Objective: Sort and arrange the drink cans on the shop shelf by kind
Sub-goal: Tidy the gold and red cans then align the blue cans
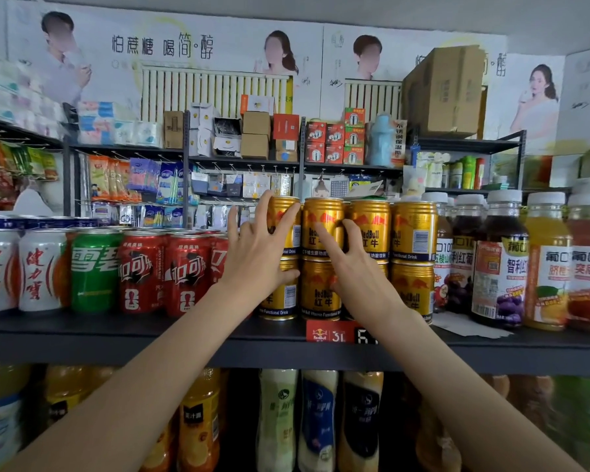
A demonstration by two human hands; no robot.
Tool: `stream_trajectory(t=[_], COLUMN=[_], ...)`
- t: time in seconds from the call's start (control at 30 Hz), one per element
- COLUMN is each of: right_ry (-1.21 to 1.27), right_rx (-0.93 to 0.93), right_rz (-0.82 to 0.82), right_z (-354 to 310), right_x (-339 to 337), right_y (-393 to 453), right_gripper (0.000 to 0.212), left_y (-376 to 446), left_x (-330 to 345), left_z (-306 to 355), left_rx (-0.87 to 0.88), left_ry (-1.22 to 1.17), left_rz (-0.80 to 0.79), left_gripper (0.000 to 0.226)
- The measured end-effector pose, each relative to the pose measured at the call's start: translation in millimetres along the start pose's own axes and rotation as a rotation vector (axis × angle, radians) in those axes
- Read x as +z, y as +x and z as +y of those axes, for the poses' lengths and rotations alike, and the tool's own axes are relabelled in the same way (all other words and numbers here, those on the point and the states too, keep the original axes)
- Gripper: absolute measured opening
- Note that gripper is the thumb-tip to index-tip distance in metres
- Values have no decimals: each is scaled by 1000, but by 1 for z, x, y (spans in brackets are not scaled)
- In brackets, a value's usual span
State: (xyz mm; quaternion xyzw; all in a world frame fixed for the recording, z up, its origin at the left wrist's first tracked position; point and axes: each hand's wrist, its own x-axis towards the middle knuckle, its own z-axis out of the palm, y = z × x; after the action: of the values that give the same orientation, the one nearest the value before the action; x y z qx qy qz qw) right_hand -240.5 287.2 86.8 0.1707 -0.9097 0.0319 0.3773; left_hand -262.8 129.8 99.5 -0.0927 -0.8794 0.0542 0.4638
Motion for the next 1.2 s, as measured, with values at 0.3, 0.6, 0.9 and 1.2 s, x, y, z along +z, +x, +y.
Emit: stream_trajectory(t=[0.3, 0.6, 0.9, 1.2], right_ry=[81, -431, -523, -495], right_rx=[-39, 32, -7, -46], right_rz=[136, -31, 110, 145], right_z=[12, 71, 69, 73], right_x=[-12, -56, -24, -22], right_y=[-1, 4, 1, 8], right_gripper=[85, 117, 124, 127], left_y=[2, 23, 25, 25], left_x=[-9, -21, -8, -5], left_z=[1, 44, 48, 41], left_rx=[4, 153, 156, 166], left_ry=[-110, -129, -56, -77], left_rz=[45, 93, 36, 70], left_gripper=[99, 97, 97, 100])
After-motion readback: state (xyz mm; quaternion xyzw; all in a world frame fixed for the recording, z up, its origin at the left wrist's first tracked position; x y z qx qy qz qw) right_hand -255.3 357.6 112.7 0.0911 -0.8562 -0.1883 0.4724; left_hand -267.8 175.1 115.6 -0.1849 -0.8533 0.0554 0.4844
